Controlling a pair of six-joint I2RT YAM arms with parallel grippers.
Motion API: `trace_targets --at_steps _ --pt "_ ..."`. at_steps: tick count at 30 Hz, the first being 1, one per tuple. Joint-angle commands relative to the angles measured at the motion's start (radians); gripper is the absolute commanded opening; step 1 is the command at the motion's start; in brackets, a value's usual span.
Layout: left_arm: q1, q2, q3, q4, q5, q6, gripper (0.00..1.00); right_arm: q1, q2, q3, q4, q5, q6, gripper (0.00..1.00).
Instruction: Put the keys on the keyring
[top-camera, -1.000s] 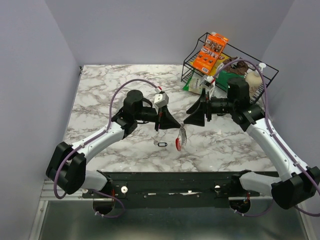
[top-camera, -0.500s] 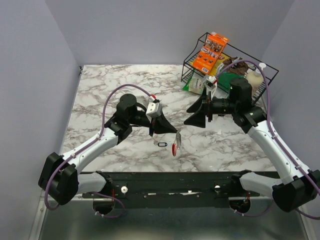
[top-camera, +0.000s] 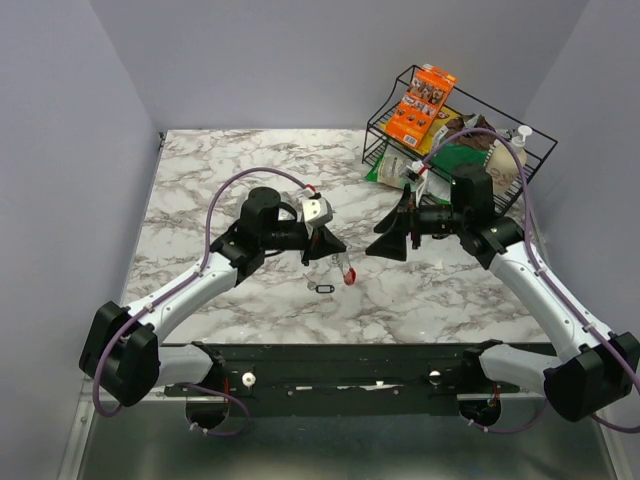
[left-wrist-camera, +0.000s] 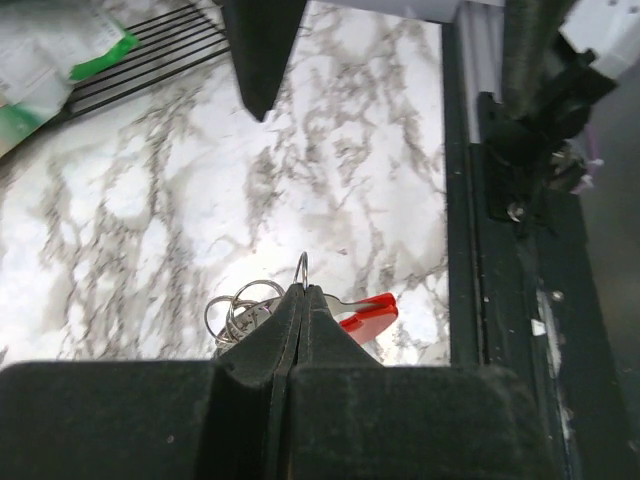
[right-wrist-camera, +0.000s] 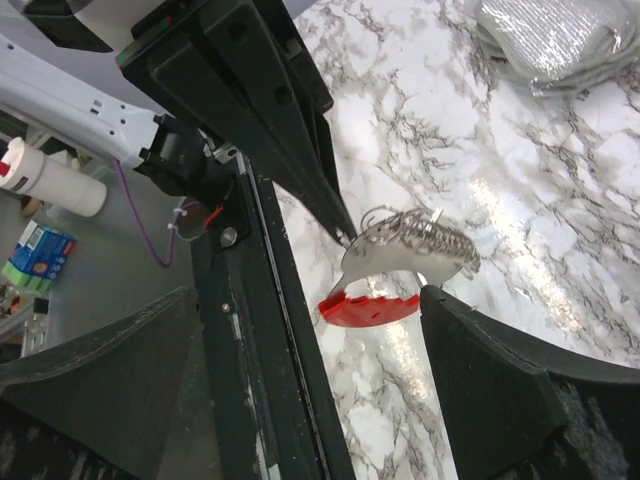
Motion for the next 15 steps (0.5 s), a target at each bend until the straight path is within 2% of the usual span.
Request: trace_targets --at_steps 1,5,15 --pt "0.006 0.001 0.008 -0.018 -0.199 0.011 0.00 0.008 0.010 -0.016 0.016 0.082 0.014 1.00" --pt "0.006 -0.001 0.007 -0.010 -0.296 -0.017 0.00 0.006 0.013 -0.020 0.019 0.159 0.034 1.00" --pt "0.006 0.007 0.011 -0.012 -0.496 -0.028 0.00 0.006 0.071 -0.030 0.074 0.208 0.168 1.00"
